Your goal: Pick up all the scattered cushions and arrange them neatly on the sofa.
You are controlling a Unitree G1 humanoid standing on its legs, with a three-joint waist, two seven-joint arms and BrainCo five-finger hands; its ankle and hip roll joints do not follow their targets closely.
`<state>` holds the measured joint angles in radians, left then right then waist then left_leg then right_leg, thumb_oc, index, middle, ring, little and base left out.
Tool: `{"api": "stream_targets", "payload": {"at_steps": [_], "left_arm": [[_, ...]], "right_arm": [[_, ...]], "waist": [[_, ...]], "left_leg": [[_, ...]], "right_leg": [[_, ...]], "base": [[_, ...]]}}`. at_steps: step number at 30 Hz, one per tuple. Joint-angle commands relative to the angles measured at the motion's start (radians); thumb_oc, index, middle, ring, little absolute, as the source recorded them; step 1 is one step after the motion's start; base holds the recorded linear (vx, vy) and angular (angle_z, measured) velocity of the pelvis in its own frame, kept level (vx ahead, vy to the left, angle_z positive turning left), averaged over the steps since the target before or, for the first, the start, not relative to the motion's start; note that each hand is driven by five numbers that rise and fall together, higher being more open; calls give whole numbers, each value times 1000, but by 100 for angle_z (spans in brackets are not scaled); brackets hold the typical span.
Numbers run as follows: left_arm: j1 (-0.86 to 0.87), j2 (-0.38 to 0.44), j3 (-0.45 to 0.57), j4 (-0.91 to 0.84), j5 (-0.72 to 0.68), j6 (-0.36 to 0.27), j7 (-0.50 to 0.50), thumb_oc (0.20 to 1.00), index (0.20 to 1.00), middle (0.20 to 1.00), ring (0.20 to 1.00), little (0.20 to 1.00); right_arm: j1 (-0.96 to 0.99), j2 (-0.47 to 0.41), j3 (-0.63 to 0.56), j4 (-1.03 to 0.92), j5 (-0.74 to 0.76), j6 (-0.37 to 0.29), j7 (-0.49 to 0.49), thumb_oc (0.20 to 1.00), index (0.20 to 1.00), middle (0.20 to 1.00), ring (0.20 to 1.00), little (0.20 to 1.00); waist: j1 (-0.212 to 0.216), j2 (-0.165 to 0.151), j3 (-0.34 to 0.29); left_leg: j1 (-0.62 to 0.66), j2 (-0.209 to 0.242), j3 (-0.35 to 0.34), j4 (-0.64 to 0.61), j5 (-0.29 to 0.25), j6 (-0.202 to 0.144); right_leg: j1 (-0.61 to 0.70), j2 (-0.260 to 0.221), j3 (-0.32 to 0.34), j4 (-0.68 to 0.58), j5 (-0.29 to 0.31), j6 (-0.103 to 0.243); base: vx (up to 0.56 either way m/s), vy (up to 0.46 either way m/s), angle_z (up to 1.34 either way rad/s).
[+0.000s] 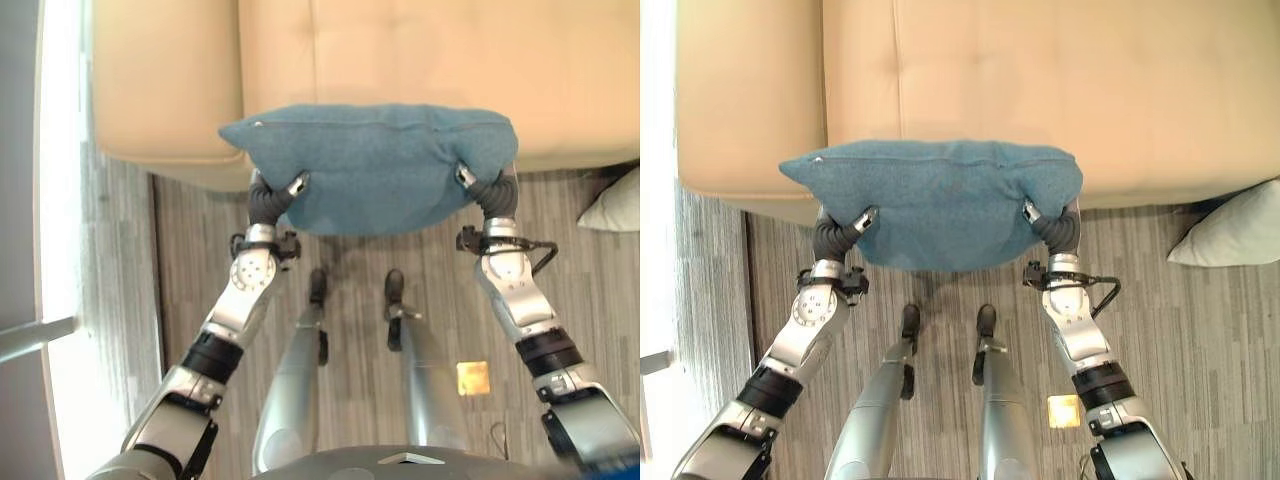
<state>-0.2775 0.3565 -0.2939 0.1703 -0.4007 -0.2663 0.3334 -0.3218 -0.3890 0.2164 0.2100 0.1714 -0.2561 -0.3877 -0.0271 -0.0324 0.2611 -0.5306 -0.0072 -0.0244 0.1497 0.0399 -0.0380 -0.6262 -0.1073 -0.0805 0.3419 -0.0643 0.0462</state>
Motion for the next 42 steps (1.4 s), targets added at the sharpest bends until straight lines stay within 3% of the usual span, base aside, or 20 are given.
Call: {"api": "stream_targets", "payload": {"at_steps": [1,4,7,13,14,15,18,21,24,28,29,30,33,34,35,36,38,42], "left_arm": [[-25,-27,45,-52,15,-101,-53,200,200,200,200,200],[41,-22,59,-47,11,-93,-69,200,200,200,200,200],[162,-13,73,-62,20,-56,-119,200,200,200,200,200],[217,-4,73,-59,34,-29,-140,200,200,200,200,200],[228,-3,79,-61,46,-26,-142,200,200,200,200,200],[228,-3,79,-62,46,-26,-142,200,200,200,200,200],[248,-9,91,-56,41,-23,-148,200,200,200,200,200],[251,-10,98,-52,41,-22,-149,200,200,200,200,200],[243,-15,90,-48,45,-21,-161,200,200,200,200,200],[226,-44,70,-35,25,-23,-167,200,200,200,200,200],[204,-59,49,-33,3,-27,-161,200,200,200,200,200],[195,-60,47,-33,0,-25,-160,200,200,200,200,200],[197,-57,39,-36,4,-18,-169,200,200,200,200,200],[194,-55,35,-30,5,-14,-168,200,200,200,200,200],[191,-48,38,-34,9,-9,-164,200,200,200,200,200],[191,-46,41,-39,8,-9,-165,200,200,200,200,200],[208,-42,46,-45,11,-11,-171,200,200,200,200,200],[218,-34,44,-58,16,-4,-172,200,200,200,200,200]], "right_arm": [[-6,11,-46,-64,-34,-49,30,200,200,200,200,200],[50,15,-63,-60,-27,-42,50,200,200,200,200,200],[150,11,-105,-59,-53,-13,88,200,200,200,200,200],[190,31,-118,-48,-70,2,103,200,200,200,200,200],[195,47,-119,-42,-63,5,109,200,200,200,200,200],[195,47,-119,-42,-63,5,109,200,200,200,200,200],[209,54,-113,-37,-55,11,131,200,200,200,200,200],[210,47,-115,-44,-58,16,132,200,200,200,200,200],[227,40,-117,-56,-56,16,141,200,200,200,200,200],[263,18,-126,-71,-52,13,144,200,200,200,200,200],[266,1,-126,-73,-37,15,138,200,200,200,200,200],[262,-4,-124,-70,-37,18,135,200,200,200,200,200],[258,-8,-129,-74,-31,16,136,200,200,200,200,200],[256,-9,-130,-72,-29,16,131,200,200,200,200,200],[248,-9,-127,-64,-21,16,122,200,200,200,200,200],[245,-5,-128,-63,-13,20,121,200,200,200,200,200],[250,8,-127,-64,-24,20,125,200,200,200,200,200],[252,19,-121,-64,-33,26,129,200,200,200,200,200]], "waist": [[-5,3,-51],[-9,1,-86],[-3,-1,-130],[-8,10,-122],[0,5,-124],[0,5,-123],[14,-13,-146],[8,-14,-147],[-3,-31,-159],[-22,-36,-187],[-22,-49,-168],[-18,-55,-163],[-4,-67,-163],[0,-67,-161],[17,-62,-152],[24,-61,-147],[30,-56,-167],[36,-60,-184]], "left_leg": [[140,-64,-47,-40,-62,2],[228,-61,-30,-73,-61,3],[403,-62,-3,-123,-94,32],[487,-43,24,-151,-97,56],[513,-43,41,-152,-110,56],[515,-42,42,-152,-111,56],[567,-42,77,-156,-141,50],[600,-35,76,-153,-155,44],[627,-43,62,-137,-184,38],[618,-11,64,-47,-217,-3],[510,0,53,153,-156,-38],[464,-9,49,179,-163,-31],[378,-24,53,113,-174,-8],[353,-16,63,80,-139,-8],[312,-11,66,15,-69,-15],[282,-8,68,10,-43,-21],[313,3,88,-33,-40,-15],[363,-9,92,-56,-55,4]], "right_leg": [[190,12,-42,-150,66,50],[298,18,-29,-225,86,60],[451,27,2,-253,83,76],[409,50,26,-61,90,123],[407,33,-6,-66,90,125],[410,33,-6,-67,90,125],[417,14,-102,-218,124,107],[408,19,-133,-244,140,111],[457,31,-115,-292,129,100],[531,61,-99,-330,102,63],[571,61,-96,-339,82,30],[576,58,-97,-345,76,27],[596,54,-94,-366,68,33],[604,57,-96,-371,65,35],[621,69,-88,-371,52,31],[632,77,-82,-373,40,27],[654,88,-68,-368,15,25],[677,63,-49,-325,-11,37]], "base": [[112,-3,-9],[174,52,-14],[201,159,-35],[33,93,-38],[44,16,-50],[72,4,-58],[160,-72,-54],[143,-63,-31],[180,-137,15],[195,-180,27],[85,-158,57],[100,-181,71],[103,-30,44],[189,33,0],[176,41,4],[280,121,-2],[306,153,-24],[243,154,-36]]}}
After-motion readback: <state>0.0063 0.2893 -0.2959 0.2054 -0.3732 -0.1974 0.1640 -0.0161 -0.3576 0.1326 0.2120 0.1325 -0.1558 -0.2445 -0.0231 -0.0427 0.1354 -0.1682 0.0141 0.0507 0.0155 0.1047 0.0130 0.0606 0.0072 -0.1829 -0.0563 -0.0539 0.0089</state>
